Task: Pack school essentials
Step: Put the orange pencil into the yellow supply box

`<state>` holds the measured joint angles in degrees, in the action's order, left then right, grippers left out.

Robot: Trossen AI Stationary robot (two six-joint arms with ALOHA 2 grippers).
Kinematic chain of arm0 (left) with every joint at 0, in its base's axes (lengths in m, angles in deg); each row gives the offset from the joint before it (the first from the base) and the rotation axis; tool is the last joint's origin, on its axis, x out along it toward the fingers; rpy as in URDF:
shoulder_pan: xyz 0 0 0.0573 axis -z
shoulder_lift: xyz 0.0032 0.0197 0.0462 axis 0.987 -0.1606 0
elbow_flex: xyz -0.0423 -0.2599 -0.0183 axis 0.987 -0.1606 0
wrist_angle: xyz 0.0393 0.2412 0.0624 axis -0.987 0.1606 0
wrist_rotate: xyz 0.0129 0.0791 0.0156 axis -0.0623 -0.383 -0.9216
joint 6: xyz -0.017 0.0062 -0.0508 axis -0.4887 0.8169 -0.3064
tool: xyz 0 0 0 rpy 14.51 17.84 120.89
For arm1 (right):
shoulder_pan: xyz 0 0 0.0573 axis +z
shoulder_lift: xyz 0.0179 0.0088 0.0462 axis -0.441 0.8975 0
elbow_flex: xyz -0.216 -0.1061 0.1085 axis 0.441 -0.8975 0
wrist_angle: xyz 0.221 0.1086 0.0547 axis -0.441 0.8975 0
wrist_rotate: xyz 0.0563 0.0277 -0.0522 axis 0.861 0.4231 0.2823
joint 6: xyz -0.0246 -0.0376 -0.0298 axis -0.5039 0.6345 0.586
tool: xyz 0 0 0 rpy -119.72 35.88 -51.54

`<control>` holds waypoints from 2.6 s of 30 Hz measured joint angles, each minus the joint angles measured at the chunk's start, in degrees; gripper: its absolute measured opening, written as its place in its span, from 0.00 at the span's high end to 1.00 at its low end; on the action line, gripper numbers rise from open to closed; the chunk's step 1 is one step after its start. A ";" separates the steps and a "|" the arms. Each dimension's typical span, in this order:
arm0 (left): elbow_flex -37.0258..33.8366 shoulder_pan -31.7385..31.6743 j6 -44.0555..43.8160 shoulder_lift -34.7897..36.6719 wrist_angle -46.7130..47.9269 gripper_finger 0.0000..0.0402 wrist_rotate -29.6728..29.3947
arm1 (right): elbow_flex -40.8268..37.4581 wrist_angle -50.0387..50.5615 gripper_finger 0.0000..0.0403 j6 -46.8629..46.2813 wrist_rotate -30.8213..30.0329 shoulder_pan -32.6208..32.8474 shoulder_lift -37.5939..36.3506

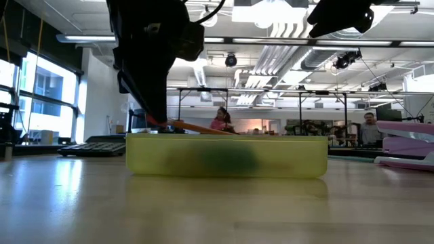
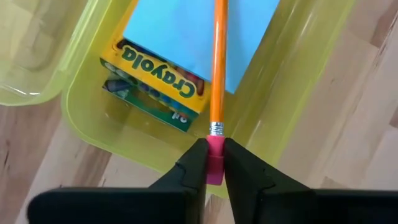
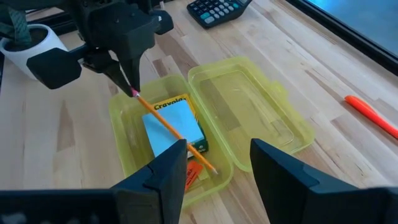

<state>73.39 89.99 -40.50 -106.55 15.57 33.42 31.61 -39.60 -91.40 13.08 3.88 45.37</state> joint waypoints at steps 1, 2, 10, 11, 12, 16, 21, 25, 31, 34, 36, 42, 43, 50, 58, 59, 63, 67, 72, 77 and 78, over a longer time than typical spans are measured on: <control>0.00 0.00 -0.32 0.00 0.01 0.88 0.00 | 0.00 0.00 0.59 0.22 -0.02 0.00 0.00; 0.00 0.00 -0.32 0.00 -0.01 0.87 0.00 | 0.00 0.00 0.59 0.28 -0.02 -0.01 0.00; 0.02 0.11 -0.33 0.00 -0.01 0.75 1.32 | 0.00 0.00 0.59 0.29 -0.02 0.01 0.00; 0.02 0.11 -0.29 0.00 -0.01 0.74 1.38 | 0.00 0.00 0.59 0.27 -0.02 0.00 0.00; 0.02 0.11 -0.26 0.00 -0.01 0.72 1.36 | 0.00 0.00 0.59 0.29 -0.02 -0.01 0.00; 0.04 0.03 0.13 0.00 -0.05 0.67 1.36 | 0.00 0.00 0.59 0.29 -0.02 0.00 0.00; 0.07 -0.33 1.35 0.00 -0.26 0.64 1.29 | 0.00 0.00 0.59 0.37 -0.02 -0.01 0.00; 0.16 -0.33 4.58 0.02 -2.79 0.65 1.25 | 0.00 0.00 0.59 0.53 -0.02 -0.01 0.00; 3.53 0.12 10.05 0.13 -0.29 0.69 1.06 | 0.00 -1.01 0.59 4.32 -0.02 -0.03 0.00; 5.75 0.99 12.05 0.68 2.58 0.71 -1.06 | 0.00 -3.61 0.59 7.80 -0.16 -0.05 0.02; 7.07 1.88 12.23 1.22 5.63 0.73 -3.25 | 0.00 -5.87 0.59 10.39 -0.16 -0.05 0.02; 7.91 4.67 11.51 6.30 11.12 0.75 -7.27 | 0.11 -9.90 0.59 15.61 -0.20 -0.16 0.90; 7.95 5.25 10.95 7.40 11.31 0.76 -8.59 | 0.11 -9.72 0.59 16.43 -0.12 -0.16 1.21; 7.48 11.13 3.77 13.86 18.19 0.76 -22.07 | 0.09 -13.05 0.59 24.04 2.38 -1.91 4.62; -3.94 14.01 -3.33 18.60 13.53 0.78 -24.14 | 0.09 -19.05 0.59 30.56 10.24 -4.80 7.57; -5.48 13.87 -3.68 19.27 11.89 0.79 -23.90 | 0.09 -19.36 0.59 30.92 10.95 -5.15 7.80; -11.61 12.42 -3.49 22.24 6.17 0.81 -22.65 | 0.06 -20.86 0.59 31.24 13.30 -7.08 8.99; -16.53 10.24 -1.20 25.83 1.40 0.84 -21.73 | 0.00 -21.78 0.59 31.30 16.62 -9.13 10.74; -18.60 6.92 1.67 28.54 -1.13 0.87 -21.53 | 0.00 -24.01 0.59 33.14 20.10 -11.76 13.38; -18.61 3.56 9.19 30.77 -3.72 0.88 -18.23 | 0.00 -24.39 0.59 34.97 22.36 -15.26 14.05; -18.69 2.65 10.58 31.25 -3.51 0.88 -17.29 | 0.00 -24.39 0.59 35.26 23.75 -16.08 14.03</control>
<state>54.70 92.64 -29.92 -75.30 12.05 16.13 31.61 -63.98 -56.15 36.83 -12.19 59.41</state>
